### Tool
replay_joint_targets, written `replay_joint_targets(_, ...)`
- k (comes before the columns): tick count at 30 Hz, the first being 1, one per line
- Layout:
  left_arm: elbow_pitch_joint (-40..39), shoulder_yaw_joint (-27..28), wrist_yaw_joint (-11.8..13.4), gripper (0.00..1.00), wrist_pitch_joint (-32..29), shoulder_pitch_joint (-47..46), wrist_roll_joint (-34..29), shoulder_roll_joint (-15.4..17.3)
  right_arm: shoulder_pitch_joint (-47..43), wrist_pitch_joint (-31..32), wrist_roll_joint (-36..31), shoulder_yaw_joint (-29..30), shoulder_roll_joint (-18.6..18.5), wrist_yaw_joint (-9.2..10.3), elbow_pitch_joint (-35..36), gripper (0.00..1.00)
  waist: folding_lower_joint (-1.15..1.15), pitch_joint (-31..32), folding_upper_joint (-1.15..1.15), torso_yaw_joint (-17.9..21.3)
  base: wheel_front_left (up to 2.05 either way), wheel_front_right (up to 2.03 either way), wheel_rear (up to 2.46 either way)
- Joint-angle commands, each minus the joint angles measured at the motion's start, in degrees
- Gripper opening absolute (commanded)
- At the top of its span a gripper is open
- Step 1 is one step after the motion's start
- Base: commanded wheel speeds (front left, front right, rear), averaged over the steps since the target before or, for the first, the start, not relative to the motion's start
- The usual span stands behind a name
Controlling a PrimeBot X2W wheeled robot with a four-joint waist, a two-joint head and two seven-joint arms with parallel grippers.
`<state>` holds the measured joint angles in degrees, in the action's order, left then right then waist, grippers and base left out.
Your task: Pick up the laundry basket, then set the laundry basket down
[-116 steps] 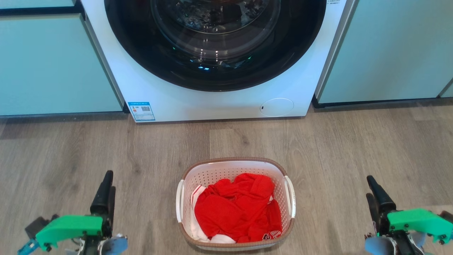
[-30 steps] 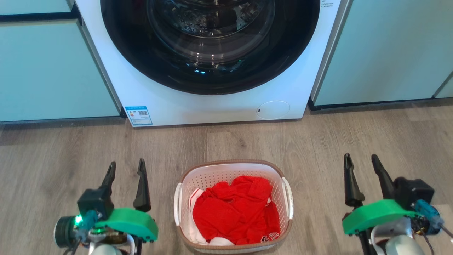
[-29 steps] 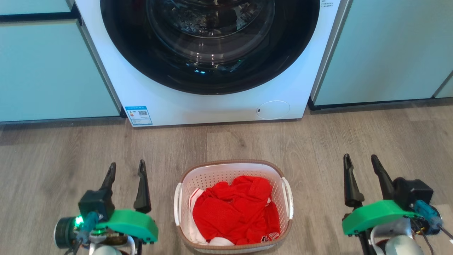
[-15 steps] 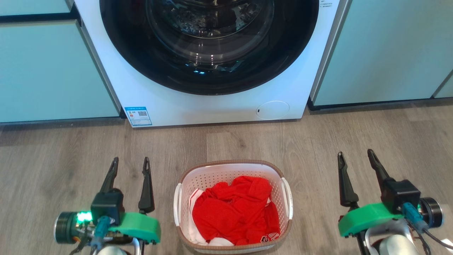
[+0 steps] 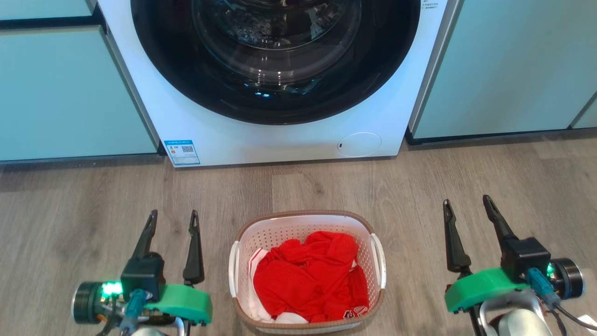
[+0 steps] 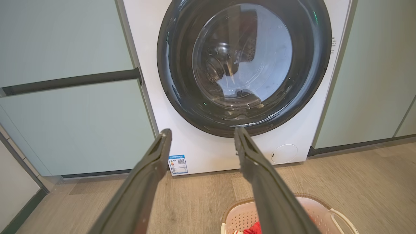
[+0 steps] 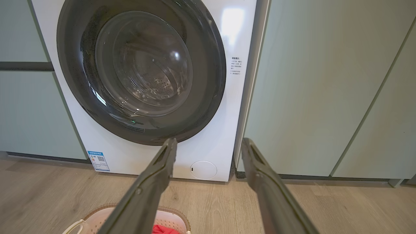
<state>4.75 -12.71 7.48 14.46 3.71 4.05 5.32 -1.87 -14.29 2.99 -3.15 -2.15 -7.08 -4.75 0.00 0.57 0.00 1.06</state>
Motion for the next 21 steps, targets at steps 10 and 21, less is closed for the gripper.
replay_joint_targets(10, -1.6, 3.0, -1.0, 1.0, 0.5, -1.8, -1.3, -0.5, 1.0, -0.7, -0.3, -1.0, -0.7, -0.41, 2.2, 1.0, 0.0, -0.2, 0.0, 0.1, 0.0, 0.0, 0.0)
replay_joint_targets(21, -1.6, 3.5, -1.5, 1.0, 0.5, -1.9, -1.9, -1.0, 1.1, -0.7, -0.4, -0.8, -0.7, -0.41, 2.2, 1.0, 0.0, -0.7, 0.0, 0.1, 0.0, 0.0, 0.0)
